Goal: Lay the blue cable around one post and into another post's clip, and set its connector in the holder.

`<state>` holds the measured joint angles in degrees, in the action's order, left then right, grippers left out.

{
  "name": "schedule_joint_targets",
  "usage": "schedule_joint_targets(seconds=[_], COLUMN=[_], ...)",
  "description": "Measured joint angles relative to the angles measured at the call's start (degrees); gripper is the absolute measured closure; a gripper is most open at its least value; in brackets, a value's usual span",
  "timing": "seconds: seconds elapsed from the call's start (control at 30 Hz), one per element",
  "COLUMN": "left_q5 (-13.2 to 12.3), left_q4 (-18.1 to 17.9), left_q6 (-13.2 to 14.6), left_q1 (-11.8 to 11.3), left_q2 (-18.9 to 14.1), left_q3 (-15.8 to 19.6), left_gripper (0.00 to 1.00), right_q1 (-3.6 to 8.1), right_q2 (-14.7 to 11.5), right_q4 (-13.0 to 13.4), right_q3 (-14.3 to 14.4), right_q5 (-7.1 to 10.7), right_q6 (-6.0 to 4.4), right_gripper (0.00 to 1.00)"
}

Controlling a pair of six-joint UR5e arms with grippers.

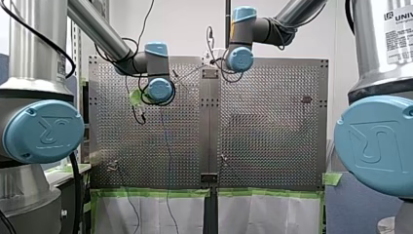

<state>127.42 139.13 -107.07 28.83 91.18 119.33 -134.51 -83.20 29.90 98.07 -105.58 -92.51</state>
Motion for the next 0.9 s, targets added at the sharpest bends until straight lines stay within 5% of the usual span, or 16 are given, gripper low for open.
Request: schedule_joint_targets(seconds=[0.43,0.9], left_q5=[-5.0,-11.8], left_q4=[5.9,12.8], left_q6=[-1.8,-2.3], left_q1=[-5.6,-12.5], left_q2=[-6.0,-11.2], left_q3=[-5.8,-12.6], left_gripper=[0.0,0.0], right_q1=[0.44,0.75], right_q2=[-3.4,1.9], right_q4=[-6.4,-13.5], right_q3=[-6.4,-13.5], right_q5=[1.28,2.51], right_q6=[0.29,1.4], right_gripper=[1.0,1.0])
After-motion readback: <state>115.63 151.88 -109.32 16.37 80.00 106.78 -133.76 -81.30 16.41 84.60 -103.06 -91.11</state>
